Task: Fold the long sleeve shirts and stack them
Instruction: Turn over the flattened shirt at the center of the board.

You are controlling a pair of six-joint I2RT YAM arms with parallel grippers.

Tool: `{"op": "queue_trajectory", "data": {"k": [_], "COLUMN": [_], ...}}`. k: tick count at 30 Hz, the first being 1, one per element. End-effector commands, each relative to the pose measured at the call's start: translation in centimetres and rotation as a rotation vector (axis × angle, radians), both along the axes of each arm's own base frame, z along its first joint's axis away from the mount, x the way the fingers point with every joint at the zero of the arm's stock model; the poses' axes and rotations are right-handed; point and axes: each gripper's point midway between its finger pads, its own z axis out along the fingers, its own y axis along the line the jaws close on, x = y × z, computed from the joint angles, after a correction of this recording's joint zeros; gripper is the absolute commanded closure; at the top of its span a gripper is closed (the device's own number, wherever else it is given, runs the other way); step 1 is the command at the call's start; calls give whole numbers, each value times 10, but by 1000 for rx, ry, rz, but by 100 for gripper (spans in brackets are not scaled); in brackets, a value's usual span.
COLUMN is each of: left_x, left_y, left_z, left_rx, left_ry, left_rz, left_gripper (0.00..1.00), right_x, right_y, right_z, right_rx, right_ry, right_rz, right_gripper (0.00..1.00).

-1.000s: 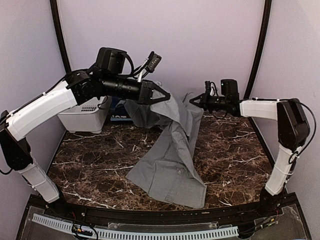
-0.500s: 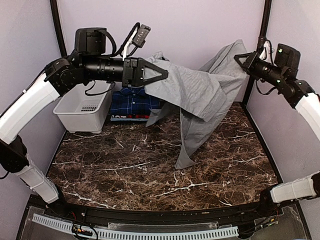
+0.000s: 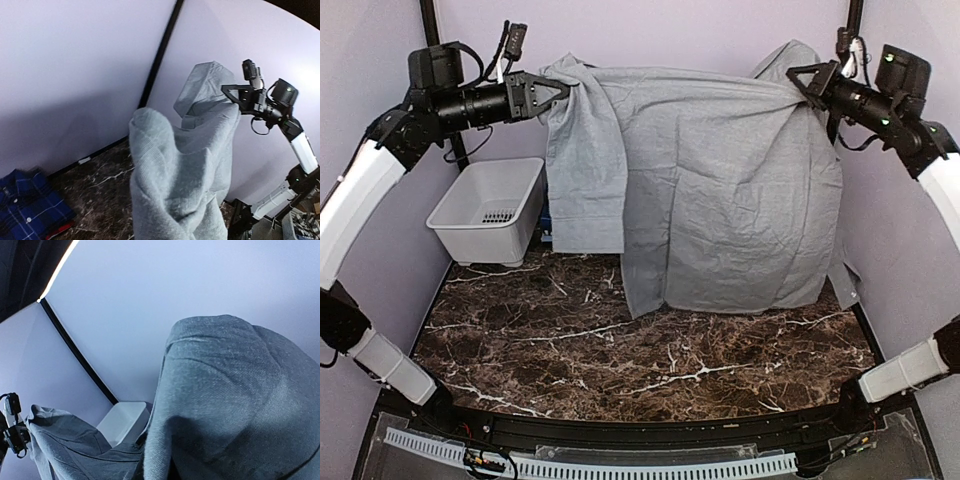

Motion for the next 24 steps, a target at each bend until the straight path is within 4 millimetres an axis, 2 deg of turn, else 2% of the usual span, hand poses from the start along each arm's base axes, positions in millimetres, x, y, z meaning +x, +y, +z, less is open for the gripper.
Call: {"op": "queue_trajectory", "data": {"k": [1, 2, 4, 5, 6, 7, 9, 11, 13, 16, 18, 21, 24], "left_x": [106, 127, 147, 152, 160, 161, 161, 158, 157, 155, 154, 148, 137], "left_y": [29, 27, 25, 26, 27, 27, 28, 28, 31, 36, 38, 37, 40], "left_z": [-111, -156, -223, -252, -285, -307, -347, -366, -376, -382, -381, -381, -390], "left_rx": [5, 40, 109, 140, 178, 202, 242, 248, 264, 289, 294, 307, 345], "left_ry": [417, 517, 645, 699, 751, 790, 863, 889, 899, 905, 895, 891, 904], "left_rz": [162, 182, 214, 233, 259, 264, 276, 275, 290, 312, 320, 312, 322], "left_gripper": [100, 100, 100, 100, 100, 100, 100, 100, 100, 100, 100, 100, 99], "right_x": [104, 120, 140, 143, 142, 140, 132, 123, 112, 94, 81, 74, 72], "right_y": [16, 23, 31, 34, 38, 40, 42, 38, 33, 28, 23, 20, 12], "right_z": [-154, -193, -264, -294, -314, -327, -338, -344, -353, -370, -392, -418, -443], "right_rx": [-157, -173, -193, -206, -215, -215, -216, -243, -269, -273, -276, -272, -291], "right_ry": [343, 408, 526, 584, 624, 649, 652, 667, 690, 718, 759, 803, 855], "right_rz": [-38, -20, 7, 26, 45, 53, 52, 30, 11, -2, -13, -12, -27], "right_gripper": [100, 98, 72, 58, 46, 38, 29, 27, 26, 26, 27, 29, 31]}}
